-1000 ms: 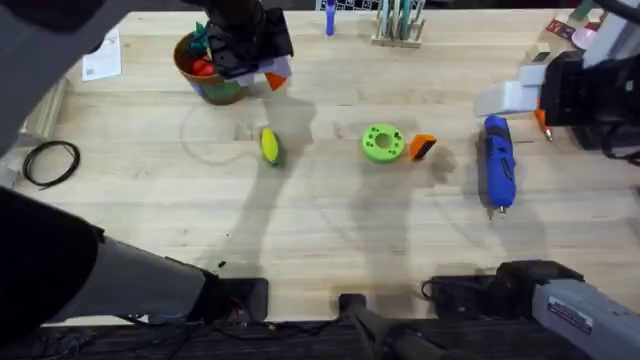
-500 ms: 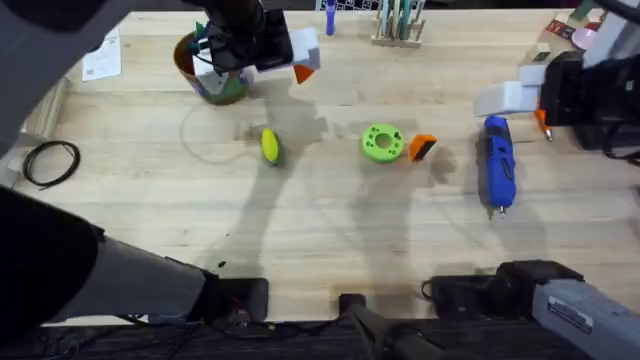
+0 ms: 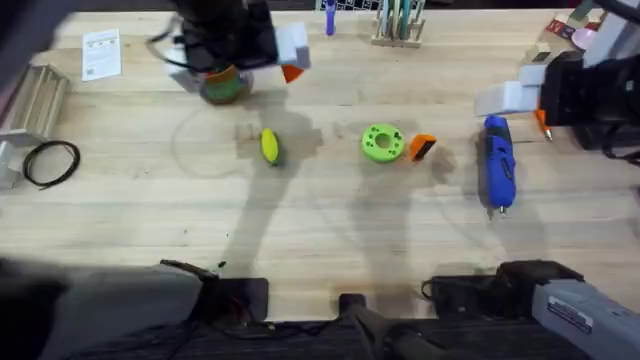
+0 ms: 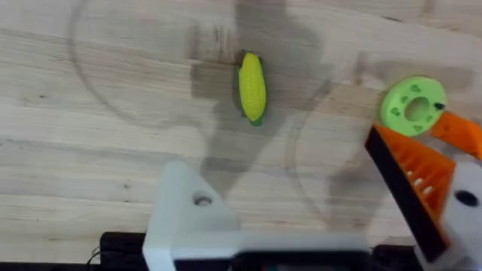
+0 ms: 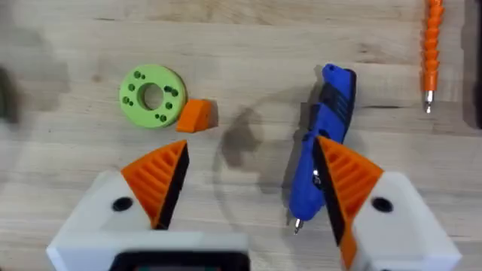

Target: Pick up the gripper from the table and insert it into the empty holder that is missing its gripper. Then pick up a screw, insert it into the mounting hole, and use the screwdriver to tighten it. Finally, clean up the table by picking up the vegetable and placing it into the bucket.

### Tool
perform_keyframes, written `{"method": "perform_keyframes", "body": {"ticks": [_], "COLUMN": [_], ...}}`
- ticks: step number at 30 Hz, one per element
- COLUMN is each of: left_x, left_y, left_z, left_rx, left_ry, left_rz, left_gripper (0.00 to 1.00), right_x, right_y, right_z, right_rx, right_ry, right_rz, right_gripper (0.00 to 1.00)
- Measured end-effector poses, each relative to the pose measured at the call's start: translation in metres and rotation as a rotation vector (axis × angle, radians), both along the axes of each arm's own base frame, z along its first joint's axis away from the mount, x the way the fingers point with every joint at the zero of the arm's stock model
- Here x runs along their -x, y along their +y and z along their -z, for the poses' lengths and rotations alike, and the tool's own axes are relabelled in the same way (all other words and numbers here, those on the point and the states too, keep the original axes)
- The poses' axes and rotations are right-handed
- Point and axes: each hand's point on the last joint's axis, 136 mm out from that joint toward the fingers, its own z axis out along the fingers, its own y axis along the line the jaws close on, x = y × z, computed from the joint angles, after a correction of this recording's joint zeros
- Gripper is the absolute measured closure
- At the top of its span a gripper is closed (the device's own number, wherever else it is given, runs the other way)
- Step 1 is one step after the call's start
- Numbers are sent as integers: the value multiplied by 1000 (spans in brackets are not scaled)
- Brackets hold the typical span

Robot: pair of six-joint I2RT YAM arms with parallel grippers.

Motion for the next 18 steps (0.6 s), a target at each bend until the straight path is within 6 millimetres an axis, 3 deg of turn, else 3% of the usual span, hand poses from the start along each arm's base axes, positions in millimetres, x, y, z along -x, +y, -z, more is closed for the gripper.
{"method": "perform_keyframes", "body": {"ticks": [4, 8, 13, 18], "left_x": [18, 45, 83, 89], "left_y": [8, 18, 31, 37], "left_z": [-39, -62, -61, -59], "left_rx": [22, 16, -16, -50], "left_ry": [-122, -173, -97, -72], "left_rz": [16, 48, 67, 88], "left_gripper": [15, 15, 15, 15], "right_x": [0, 0, 0, 0], "right_y": [0, 0, 0, 0], "right_z": [0, 0, 0, 0], "right_rx": [0, 0, 0, 0], "right_ry": [0, 0, 0, 0], "right_rz": [0, 0, 0, 0], "right_gripper": [10, 10, 10, 10]}}
